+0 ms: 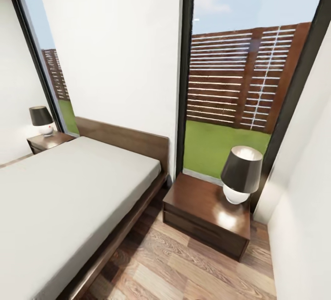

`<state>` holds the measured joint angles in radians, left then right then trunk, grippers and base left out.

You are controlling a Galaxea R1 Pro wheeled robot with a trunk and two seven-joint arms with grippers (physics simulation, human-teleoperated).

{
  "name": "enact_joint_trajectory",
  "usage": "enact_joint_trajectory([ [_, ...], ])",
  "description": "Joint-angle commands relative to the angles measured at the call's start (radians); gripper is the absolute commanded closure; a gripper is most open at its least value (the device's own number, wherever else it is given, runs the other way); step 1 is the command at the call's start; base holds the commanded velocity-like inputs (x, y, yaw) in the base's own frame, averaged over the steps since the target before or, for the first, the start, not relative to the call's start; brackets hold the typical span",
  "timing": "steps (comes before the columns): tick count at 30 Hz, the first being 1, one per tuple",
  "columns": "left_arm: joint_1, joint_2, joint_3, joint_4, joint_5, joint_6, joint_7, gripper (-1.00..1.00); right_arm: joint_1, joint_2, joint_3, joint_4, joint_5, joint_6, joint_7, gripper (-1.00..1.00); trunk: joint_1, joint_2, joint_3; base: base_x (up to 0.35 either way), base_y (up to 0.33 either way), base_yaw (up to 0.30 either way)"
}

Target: In the bedroom, move the book from the bed onto either nightstand, and place the two sandals side by side next to the bed.

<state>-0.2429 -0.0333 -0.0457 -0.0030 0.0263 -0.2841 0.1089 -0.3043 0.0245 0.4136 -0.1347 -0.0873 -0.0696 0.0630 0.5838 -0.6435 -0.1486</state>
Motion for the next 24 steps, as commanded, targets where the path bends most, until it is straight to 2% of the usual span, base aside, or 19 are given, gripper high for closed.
enact_joint_trajectory([
  [1, -0.001, 0.0, -0.005, 0.001, 0.003, -0.004, 0.005, 1.0, -0.001, 0.0, 0.005, 0.001, -0.009, -0.004, 0.003, 1.0, 0.0, -0.001, -0.002, 0.0, -0.008, 0.28],
  [24, -0.001, 0.0, -0.006, 0.001, 0.003, -0.006, 0.005, 1.0, -0.001, -0.001, 0.005, 0.001, -0.009, -0.004, 0.003, 1.0, 0.0, -0.001, -0.002, 0.0, -0.016, 0.28],
])
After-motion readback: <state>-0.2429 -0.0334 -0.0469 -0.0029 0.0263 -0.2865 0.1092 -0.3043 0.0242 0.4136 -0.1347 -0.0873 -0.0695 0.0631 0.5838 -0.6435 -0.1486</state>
